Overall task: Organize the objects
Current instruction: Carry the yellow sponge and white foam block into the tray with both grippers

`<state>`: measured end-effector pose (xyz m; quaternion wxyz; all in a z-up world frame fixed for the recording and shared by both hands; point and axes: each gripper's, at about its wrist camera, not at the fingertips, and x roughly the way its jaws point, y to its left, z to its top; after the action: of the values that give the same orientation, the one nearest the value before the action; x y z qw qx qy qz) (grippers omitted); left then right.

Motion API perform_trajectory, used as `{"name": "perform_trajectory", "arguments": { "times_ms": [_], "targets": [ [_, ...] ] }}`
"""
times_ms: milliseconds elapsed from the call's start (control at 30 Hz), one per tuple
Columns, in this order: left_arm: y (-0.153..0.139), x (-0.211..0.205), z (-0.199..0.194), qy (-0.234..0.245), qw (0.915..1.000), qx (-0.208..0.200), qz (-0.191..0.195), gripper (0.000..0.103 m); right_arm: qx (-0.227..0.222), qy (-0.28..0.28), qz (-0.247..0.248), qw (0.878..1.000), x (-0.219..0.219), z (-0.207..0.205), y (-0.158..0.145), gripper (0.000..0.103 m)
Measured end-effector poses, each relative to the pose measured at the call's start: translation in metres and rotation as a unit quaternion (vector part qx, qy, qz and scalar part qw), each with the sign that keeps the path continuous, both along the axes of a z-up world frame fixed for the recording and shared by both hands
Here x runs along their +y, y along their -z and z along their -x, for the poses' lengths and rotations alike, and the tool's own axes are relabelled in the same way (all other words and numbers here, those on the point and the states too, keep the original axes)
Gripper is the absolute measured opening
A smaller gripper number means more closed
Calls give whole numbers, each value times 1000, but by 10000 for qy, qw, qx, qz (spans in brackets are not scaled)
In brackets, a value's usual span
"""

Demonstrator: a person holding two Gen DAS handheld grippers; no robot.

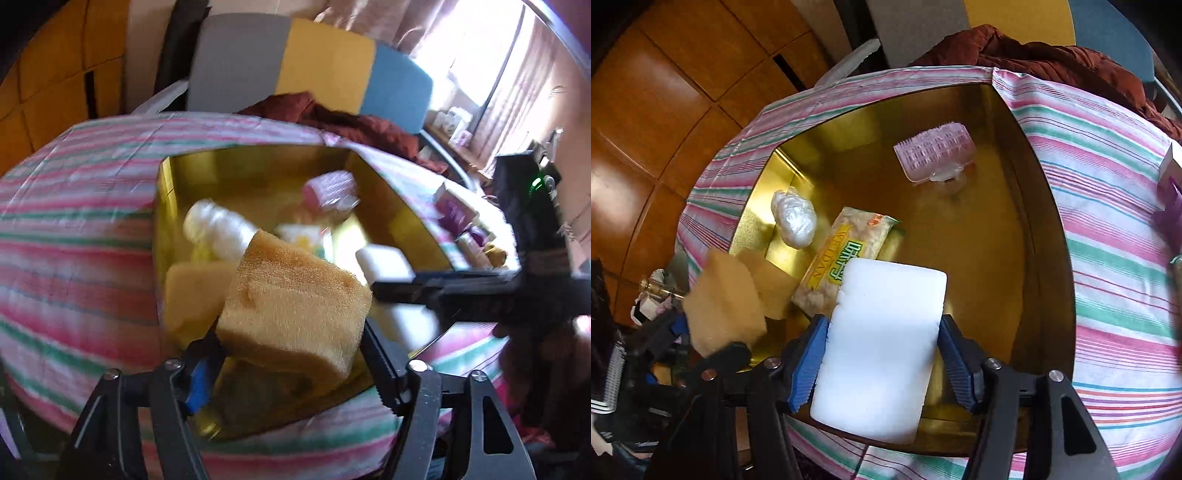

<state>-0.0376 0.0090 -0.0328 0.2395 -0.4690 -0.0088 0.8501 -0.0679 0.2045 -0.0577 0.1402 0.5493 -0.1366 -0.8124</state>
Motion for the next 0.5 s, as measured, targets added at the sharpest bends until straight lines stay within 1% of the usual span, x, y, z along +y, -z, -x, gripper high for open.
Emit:
{"name": "perform_trajectory", "arguments": {
  "times_ms": [67,133,167,200,233,267,333,433,500],
  "targets": [
    [4,-14,-3,-160,9998,-92,-76,82,48,40,83,9999,1,-3,-3,62],
    [3,-23,-7,-155,9995,-94,-252,84,93,72,157,9998,4,-5,-5,62],
    [2,-23,-8,-119,9995,-85,-281,87,100,85,200,9997,5,-5,-5,62],
    [0,-22,-10,-75,9996,-76,-267,93,75,59,229,9997,4,-4,-4,62],
    [-1,-18,-11,-34,9998,-35,-200,94,42,22,221,9997,2,-3,-1,62],
    [-4,-15,-13,-54,9999,84,-76,95,-23,-30,165,9999,-2,-2,3,62],
    [-11,-14,-14,-83,9998,187,-63,95,-26,-70,188,9998,-3,-4,3,62],
    [-19,-24,-9,-337,9984,194,-413,95,39,-130,338,9993,-2,-6,0,62],
    [-24,-28,-6,-486,9968,234,-585,95,160,-172,414,9989,0,-10,-6,62]
  ]
}}
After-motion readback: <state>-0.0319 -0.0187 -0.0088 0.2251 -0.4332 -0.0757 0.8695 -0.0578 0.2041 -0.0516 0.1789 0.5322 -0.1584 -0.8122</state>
